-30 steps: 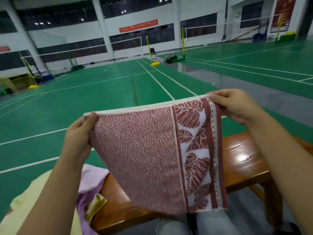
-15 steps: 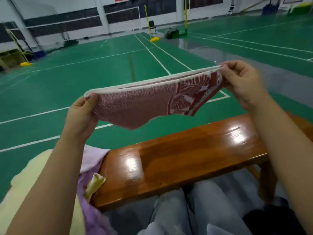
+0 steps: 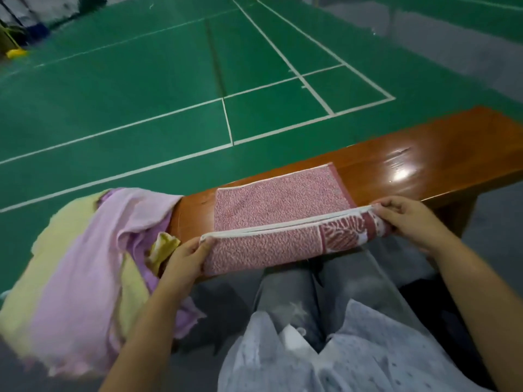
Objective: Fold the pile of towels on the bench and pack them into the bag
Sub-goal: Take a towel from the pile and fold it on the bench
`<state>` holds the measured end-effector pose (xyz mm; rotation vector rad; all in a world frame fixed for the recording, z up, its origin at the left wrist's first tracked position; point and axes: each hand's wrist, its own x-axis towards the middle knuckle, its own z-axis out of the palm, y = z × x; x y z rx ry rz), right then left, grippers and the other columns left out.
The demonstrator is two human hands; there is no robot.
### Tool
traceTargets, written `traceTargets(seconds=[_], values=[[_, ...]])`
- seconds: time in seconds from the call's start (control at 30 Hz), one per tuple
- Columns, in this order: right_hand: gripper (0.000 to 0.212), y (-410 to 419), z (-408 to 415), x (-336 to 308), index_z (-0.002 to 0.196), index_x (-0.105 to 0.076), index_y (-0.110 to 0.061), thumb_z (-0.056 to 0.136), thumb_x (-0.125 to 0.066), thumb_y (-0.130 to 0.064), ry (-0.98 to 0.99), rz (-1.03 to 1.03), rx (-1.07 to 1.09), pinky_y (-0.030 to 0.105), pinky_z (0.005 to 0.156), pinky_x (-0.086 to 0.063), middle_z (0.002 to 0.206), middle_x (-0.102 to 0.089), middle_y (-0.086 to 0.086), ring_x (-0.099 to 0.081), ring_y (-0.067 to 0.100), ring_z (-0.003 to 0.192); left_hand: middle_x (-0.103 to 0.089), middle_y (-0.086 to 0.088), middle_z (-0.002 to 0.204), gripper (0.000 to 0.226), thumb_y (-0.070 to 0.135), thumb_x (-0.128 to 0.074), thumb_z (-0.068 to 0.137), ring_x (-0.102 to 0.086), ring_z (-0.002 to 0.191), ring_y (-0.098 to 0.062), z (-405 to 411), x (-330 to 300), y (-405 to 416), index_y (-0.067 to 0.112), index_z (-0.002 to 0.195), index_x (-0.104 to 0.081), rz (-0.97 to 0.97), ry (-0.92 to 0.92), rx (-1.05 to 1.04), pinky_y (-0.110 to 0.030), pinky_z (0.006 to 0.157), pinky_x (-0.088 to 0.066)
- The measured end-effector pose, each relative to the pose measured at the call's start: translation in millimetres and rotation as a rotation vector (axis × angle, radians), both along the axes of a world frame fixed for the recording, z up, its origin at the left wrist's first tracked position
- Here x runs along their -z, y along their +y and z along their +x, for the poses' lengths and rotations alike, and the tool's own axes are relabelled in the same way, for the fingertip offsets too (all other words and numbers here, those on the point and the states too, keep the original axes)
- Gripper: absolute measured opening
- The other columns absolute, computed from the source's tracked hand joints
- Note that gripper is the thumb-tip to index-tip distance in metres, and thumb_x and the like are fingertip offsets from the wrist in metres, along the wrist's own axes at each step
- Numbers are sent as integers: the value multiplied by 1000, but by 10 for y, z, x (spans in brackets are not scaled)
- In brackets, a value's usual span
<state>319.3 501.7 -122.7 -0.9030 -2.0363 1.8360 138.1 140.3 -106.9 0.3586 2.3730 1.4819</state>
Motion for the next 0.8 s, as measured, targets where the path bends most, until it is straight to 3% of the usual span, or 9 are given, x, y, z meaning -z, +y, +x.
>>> traceTargets(seconds=[0.17,0.3,0.43,0.63,0.8], values=[[9,26,104,-125,96,-66,-9,90,-60,-9,-69,4,-52,25,61,-57,88,-71,9,-69,11,69,-59,8,80,17,22,-49,99,-50,74,-2,117,-53,-29,19,90,-63,-81,107,16,-1,59,-37],[8,87,84,-166,95,-65,-10,90,-60,-12,-107,-6,-84,41,74,-58,89,-71,11,-69,24,79,-61,6,89,15,29,-49,98,-55,82,-10,138,-162,-22,28,91,-63,-41,10,-12,-17,67,-43],[7,142,-148,-146,95,-64,-12,91,-60,-17,-99,-11,-51,44,78,-57,91,-71,12,-69,26,82,-57,15,90,15,33,-47,99,-51,81,0,-48,-208,132,26,99,-61,-79,41,-54,-11,61,-35],[5,276,-764,-176,96,-59,-17,95,-55,-20,-82,115,-29,28,68,-51,88,-66,2,-62,15,81,-63,6,105,12,31,-48,99,-60,98,-14,-616,-74,397,27,103,-59,49,-176,-50,-25,73,-48],[8,401,-1217,42,101,-57,-18,96,-54,-23,-160,264,-55,25,64,-48,91,-61,-2,-59,12,83,-62,5,103,11,28,-51,99,-58,101,-19,-1036,148,584,22,106,-57,-95,-148,-101,-38,90,-50]])
